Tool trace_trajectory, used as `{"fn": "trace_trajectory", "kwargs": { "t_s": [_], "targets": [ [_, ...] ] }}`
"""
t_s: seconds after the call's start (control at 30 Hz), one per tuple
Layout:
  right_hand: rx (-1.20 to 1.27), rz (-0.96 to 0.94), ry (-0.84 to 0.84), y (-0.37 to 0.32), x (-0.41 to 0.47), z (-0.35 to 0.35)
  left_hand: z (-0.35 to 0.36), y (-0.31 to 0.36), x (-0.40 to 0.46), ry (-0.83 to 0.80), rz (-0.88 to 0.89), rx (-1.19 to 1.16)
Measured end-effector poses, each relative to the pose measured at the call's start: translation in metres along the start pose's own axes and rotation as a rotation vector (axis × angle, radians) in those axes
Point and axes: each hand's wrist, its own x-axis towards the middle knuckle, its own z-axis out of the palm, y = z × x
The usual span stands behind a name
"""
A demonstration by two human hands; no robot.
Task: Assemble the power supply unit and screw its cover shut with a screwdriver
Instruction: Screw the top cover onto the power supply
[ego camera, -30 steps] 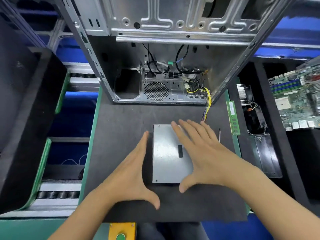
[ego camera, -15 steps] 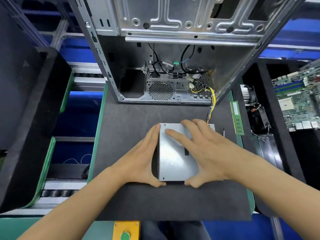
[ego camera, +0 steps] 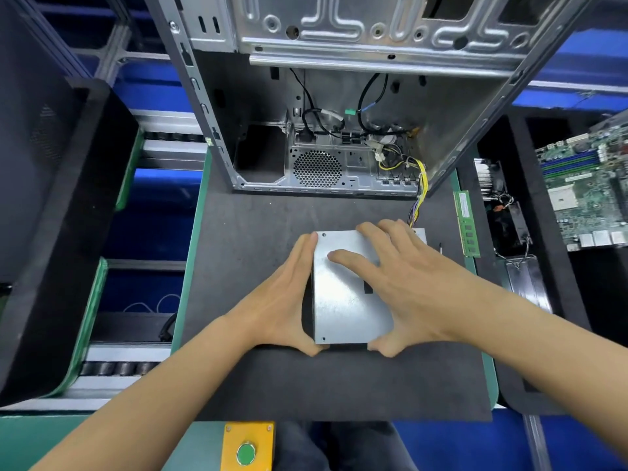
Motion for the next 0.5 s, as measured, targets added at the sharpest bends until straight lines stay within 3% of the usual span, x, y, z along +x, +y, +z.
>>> {"fn": "trace_trajectory", "kwargs": {
  "t_s": [0.2, 0.4, 0.5],
  "targets": [
    [-0.053, 0.036, -0.076, 0.016, 0.002, -0.001, -0.004, -0.001, -0.006, -0.008, -0.018, 0.025],
    [0.247, -0.040, -0.099, 0.011, 0.006, 0.002, -0.011, 0.005, -0.011, -0.016, -0.060, 0.015],
    [0.266, -0.076, -0.070, -0.002, 0.011, 0.006, -0.018, 0.010, -0.009, -0.015, -0.031, 0.004]
  ]
}}
